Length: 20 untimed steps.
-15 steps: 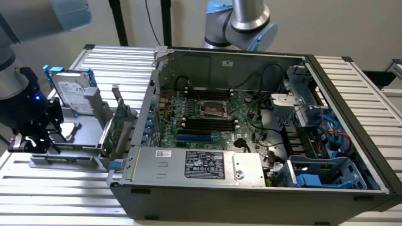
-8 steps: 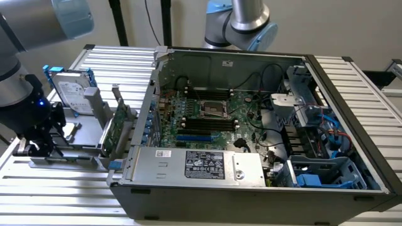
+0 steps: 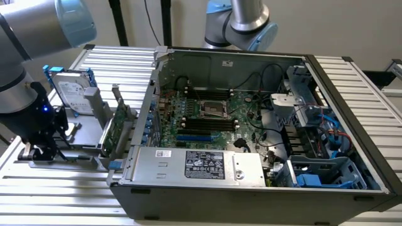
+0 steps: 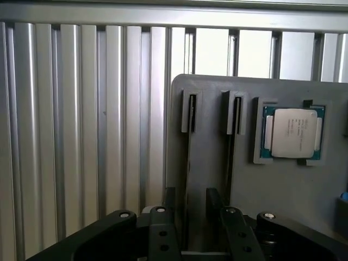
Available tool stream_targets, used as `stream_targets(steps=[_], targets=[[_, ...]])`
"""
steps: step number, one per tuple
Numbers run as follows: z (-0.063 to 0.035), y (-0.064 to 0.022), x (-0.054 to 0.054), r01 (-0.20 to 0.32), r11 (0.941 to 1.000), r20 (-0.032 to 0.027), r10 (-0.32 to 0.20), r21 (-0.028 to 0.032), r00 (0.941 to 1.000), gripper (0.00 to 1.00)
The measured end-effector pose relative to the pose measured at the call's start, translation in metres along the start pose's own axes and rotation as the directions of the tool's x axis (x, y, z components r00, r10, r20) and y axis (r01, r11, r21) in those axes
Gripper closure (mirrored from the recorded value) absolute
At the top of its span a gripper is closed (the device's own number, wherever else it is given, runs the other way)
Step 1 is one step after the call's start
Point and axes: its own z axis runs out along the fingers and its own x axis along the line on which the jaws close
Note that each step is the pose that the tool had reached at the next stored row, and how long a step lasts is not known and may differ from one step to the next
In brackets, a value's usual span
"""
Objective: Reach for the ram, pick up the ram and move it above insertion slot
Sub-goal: 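Pick up the ram and move it above insertion slot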
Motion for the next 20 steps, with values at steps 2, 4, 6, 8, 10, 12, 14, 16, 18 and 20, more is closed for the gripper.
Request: stream_targets(steps=[2,4,6,8,10,12,14,16,18,20], targets=[[0.0036,0.0,0.0,0.0,1.0,0.0001,0.0,0.0001,1.0,0.64],[0.0073,0.0001,0.0,0.0,1.0,0.0001,0.0,0.0001,1.0,0.64],[0.011,0.0001,0.0,0.0,1.0,0.0001,0.0,0.0001,1.0,0.64],[0.0142,0.0002,0.0,0.0,1.0,0.0002,0.0,-0.0001,1.0,0.64],[0.0166,0.0002,0.0,0.0,1.0,0.0012,0.0,-0.0002,1.0,0.64],[0.0172,0.0002,0.0,0.0,1.0,0.0019,0.0,-0.001,1.0,0.65],[0.0178,0.0002,0.0,0.0,1.0,0.0024,0.0,-0.0009,1.0,0.72],[0.018,0.0002,0.0,0.0,1.0,0.0025,0.0,-0.0011,1.0,0.78],[0.018,0.0002,0.0,0.0,1.0,0.003,0.0,-0.0013,1.0,0.84],[0.0181,0.0001,0.0,0.0,1.0,0.0034,0.0,-0.0014,1.0,0.87]])
